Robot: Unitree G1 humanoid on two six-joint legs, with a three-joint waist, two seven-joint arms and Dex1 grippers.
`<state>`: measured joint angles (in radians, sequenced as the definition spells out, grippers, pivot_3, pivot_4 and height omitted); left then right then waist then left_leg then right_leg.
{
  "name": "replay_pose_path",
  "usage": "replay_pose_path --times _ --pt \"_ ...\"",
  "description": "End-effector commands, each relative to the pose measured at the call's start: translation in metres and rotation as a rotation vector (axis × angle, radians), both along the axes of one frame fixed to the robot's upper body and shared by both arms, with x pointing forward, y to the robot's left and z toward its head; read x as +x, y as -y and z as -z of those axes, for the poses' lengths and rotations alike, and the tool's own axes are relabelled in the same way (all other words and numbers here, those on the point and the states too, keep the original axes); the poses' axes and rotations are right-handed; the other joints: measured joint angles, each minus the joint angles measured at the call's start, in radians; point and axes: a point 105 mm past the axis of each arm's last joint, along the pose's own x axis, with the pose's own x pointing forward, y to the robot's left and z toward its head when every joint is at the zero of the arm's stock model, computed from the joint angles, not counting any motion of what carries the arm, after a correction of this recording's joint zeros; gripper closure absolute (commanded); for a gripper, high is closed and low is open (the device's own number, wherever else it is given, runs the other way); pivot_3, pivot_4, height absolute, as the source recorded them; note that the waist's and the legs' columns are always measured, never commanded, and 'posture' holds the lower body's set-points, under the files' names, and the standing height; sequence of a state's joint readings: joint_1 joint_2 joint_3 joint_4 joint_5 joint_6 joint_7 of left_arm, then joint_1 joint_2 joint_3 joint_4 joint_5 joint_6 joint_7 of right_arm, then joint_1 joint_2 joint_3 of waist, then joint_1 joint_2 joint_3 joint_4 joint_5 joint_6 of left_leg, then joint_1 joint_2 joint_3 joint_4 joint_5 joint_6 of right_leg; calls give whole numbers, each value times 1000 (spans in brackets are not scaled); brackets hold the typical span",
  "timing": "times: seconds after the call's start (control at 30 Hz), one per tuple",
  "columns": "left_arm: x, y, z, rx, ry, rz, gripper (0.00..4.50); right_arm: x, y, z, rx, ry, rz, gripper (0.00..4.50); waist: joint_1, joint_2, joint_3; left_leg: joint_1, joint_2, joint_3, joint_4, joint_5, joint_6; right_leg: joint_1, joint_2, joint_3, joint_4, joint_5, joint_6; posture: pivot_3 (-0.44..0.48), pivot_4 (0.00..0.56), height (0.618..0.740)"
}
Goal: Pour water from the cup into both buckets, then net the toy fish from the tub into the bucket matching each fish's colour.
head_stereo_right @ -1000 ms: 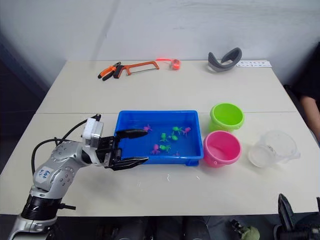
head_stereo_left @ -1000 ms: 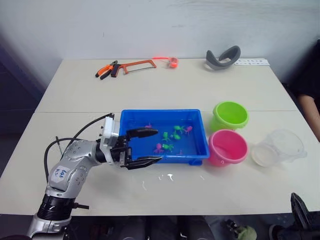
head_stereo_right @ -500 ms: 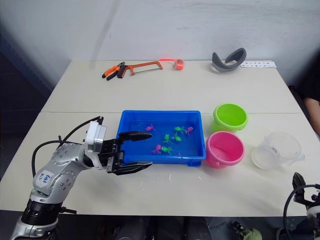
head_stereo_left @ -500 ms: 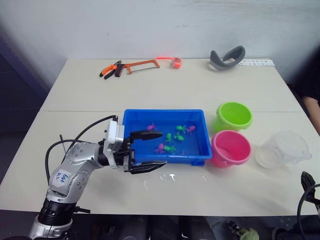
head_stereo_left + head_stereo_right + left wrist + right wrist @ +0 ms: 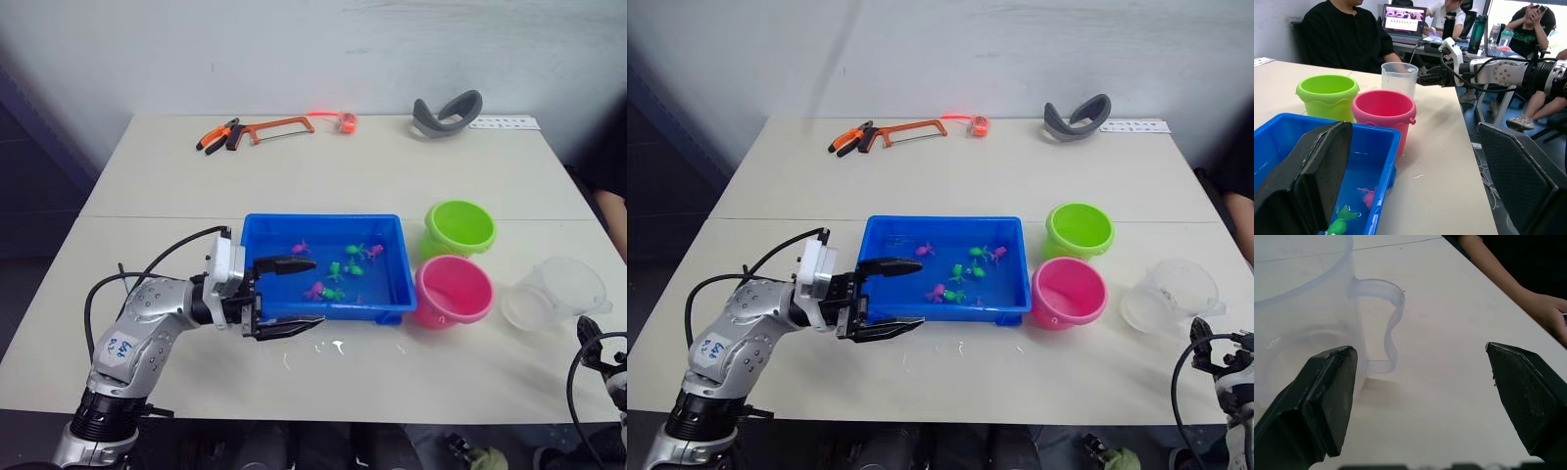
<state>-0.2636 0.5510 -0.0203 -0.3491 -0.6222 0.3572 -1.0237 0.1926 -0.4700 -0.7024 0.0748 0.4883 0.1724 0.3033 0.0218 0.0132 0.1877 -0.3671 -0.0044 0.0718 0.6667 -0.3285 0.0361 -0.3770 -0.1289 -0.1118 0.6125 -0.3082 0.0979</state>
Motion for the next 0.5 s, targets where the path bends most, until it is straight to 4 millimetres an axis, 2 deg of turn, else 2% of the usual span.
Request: replay_pose_path --times 0.03,0.5 --pt "-2 1 -6 9 51 13 53 2 5 -5 -24 26 13 0 0 0 0 0 0 0 0 0 0 0 0 0 0 0 0 0 150 740" --pt "-4 -1 -8 23 68 -11 53 36 21 -6 -5 35 -13 0 -3 0 0 0 0 0 0 1 0 0 0 0 0 0 0 0 150 740"
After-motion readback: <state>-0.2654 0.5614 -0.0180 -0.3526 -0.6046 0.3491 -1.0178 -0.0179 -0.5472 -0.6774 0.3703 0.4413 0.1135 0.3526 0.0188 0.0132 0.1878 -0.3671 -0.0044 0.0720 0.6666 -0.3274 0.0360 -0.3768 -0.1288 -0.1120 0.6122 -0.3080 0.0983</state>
